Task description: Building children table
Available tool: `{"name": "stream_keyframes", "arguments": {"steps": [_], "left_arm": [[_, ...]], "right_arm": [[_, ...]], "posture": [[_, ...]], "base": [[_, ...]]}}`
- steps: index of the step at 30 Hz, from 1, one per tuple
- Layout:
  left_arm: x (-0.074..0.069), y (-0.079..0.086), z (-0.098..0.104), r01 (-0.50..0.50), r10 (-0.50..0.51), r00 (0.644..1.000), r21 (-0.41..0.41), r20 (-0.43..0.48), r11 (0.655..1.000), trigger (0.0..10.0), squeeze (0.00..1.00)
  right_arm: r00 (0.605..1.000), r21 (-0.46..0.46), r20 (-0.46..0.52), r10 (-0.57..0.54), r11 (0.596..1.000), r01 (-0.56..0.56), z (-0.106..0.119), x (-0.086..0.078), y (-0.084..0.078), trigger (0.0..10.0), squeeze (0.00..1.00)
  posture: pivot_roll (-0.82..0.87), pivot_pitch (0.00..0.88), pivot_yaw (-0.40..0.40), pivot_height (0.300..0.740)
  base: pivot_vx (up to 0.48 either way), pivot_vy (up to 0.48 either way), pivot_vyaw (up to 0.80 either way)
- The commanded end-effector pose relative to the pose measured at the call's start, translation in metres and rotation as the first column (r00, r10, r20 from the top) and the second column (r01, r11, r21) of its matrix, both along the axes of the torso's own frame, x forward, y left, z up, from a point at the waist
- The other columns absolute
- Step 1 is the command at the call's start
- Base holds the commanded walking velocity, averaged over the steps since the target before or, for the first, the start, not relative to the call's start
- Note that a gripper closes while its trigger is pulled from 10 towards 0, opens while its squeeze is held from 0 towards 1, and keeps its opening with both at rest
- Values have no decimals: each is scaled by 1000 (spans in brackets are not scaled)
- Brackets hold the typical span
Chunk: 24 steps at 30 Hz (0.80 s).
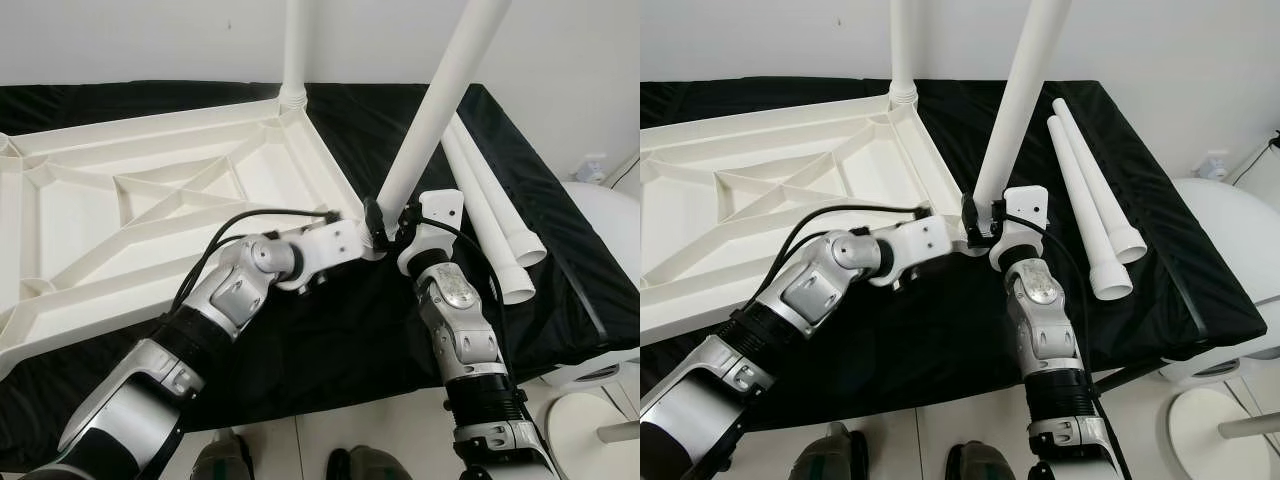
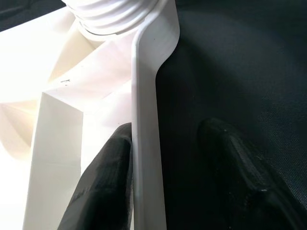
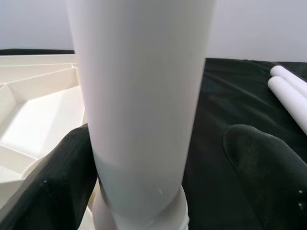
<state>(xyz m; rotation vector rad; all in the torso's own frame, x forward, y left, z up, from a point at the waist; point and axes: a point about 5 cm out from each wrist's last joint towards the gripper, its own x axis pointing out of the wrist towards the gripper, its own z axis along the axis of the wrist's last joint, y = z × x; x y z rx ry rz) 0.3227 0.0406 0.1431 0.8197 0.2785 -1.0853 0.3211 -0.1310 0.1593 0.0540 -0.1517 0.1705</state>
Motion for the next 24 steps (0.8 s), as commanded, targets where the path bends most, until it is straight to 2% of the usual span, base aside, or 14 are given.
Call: {"name": "stream_keyframes", "arguments": {"steps": [1,6,10,11,12,13,18,24], "left_arm": [[6,9,-11,-143,142,988,12,64,990,10000,0],[11,12,-11,-168,167,984,15,64,986,10000,0],[11,12,-9,-151,151,988,-9,41,989,10000,0],[10,12,-8,-144,145,989,-21,34,989,7098,0],[10,12,-8,-144,145,989,-21,34,989,7098,0],[10,11,-6,-138,139,990,-36,28,990,314,0],[7,9,-1,-107,108,994,-87,6,990,0,0],[7,9,0,-101,102,995,-98,4,990,0,0]], "right_arm": [[1000,12,-3,-8,1000,8,0,0,-2,10000,0],[1000,11,-2,-8,1000,8,0,0,-3,10000,0],[1000,8,-2,-7,1000,7,1,1,-4,10000,0],[1000,6,-2,-6,1000,6,1,1,-4,10000,0],[1000,6,-2,-6,1000,6,1,1,-4,10000,0],[1000,5,-3,-5,1000,5,1,1,-5,10000,0],[1000,-3,-4,-2,1000,2,0,1,-6,10000,0],[1000,-4,-6,19,1000,-19,0,0,-6,10000,0]], "posture": [[2,84,-37,740],[1,85,-39,740],[1,86,-40,740],[1,85,-40,740],[1,85,-40,740],[0,86,-40,740],[-2,86,-40,740],[-2,83,-40,740]], "base": [[0,0,0],[0,0,0],[0,0,0],[0,0,0],[0,0,0],[0,0,0],[0,0,0],[0,0,0]]}}
